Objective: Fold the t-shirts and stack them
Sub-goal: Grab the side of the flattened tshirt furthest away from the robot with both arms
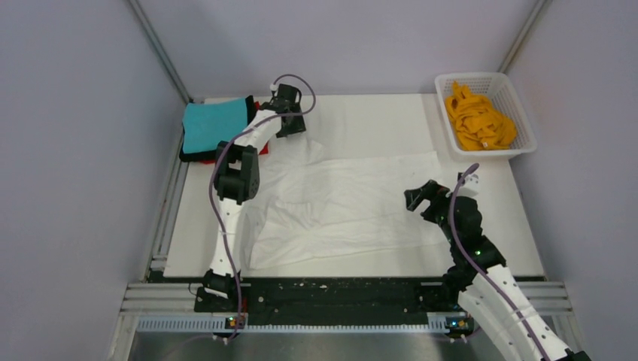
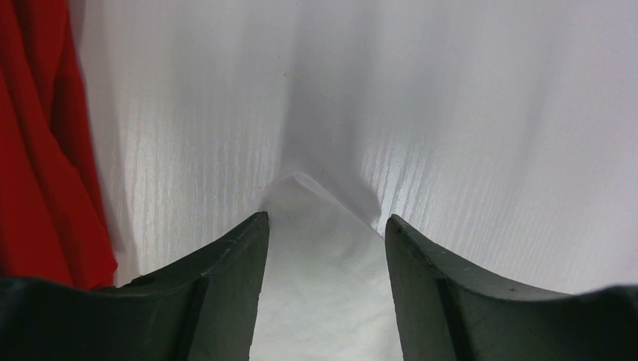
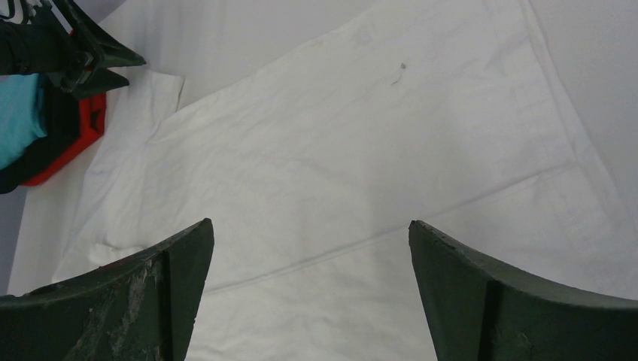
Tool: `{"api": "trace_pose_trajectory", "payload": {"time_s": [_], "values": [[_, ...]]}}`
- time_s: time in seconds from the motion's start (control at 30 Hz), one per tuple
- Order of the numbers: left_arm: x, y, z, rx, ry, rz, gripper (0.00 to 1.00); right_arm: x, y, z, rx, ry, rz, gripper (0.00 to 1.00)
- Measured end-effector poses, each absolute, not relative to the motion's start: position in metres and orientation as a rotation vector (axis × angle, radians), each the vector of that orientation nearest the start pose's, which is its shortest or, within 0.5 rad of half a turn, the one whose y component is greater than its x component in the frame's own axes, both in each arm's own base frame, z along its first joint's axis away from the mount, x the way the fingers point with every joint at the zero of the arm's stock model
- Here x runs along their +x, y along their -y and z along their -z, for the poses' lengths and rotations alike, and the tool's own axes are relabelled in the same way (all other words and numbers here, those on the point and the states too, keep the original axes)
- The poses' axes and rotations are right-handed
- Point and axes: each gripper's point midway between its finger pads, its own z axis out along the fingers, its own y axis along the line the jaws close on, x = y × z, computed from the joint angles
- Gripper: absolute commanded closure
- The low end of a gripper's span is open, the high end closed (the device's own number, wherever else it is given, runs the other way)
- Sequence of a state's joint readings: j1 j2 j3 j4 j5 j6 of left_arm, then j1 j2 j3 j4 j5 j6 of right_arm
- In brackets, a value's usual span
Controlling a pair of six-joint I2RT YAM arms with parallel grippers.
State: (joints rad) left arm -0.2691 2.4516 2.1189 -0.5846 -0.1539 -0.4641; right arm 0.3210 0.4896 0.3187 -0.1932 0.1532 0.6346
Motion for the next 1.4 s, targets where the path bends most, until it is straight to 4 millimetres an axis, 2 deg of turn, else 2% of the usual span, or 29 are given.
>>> {"api": "trace_pose_trajectory", "payload": {"time_s": [0.23, 0.47, 0.6, 0.73, 0.77, 0.83, 1.2, 1.4], "values": [[0.58, 0.16, -0.037, -0.298, -2.467, 0.143, 0.45, 0.249, -0.078, -0.139, 0.407, -1.895, -0.481, 0.01], [0.575, 0.19, -0.034, -0.231, -2.463, 0.077, 0.53, 0.248, -0.076, -0.142, 0.411, -1.871, -0.482, 0.01], [0.572, 0.197, -0.033, -0.224, -2.466, 0.04, 0.59, 0.248, -0.075, -0.144, 0.413, -1.859, -0.481, 0.01], [0.57, 0.197, -0.033, -0.233, -2.469, 0.021, 0.69, 0.248, -0.072, -0.145, 0.415, -1.852, -0.468, 0.01], [0.57, 0.197, -0.033, -0.236, -2.47, 0.019, 0.75, 0.248, -0.072, -0.146, 0.415, -1.85, -0.466, 0.01], [0.569, 0.195, -0.032, -0.239, -2.473, 0.007, 1.0, 0.248, -0.071, -0.146, 0.417, -1.847, -0.462, 0.01], [0.565, 0.195, -0.032, -0.176, -2.471, 0.0, 1.0, 0.247, -0.06, -0.149, 0.434, -1.822, -0.404, 0.01], [0.545, 0.194, -0.034, -0.136, -2.495, 0.036, 1.0, 0.254, -0.041, -0.132, 0.471, -1.964, -0.191, 0.01]]}}
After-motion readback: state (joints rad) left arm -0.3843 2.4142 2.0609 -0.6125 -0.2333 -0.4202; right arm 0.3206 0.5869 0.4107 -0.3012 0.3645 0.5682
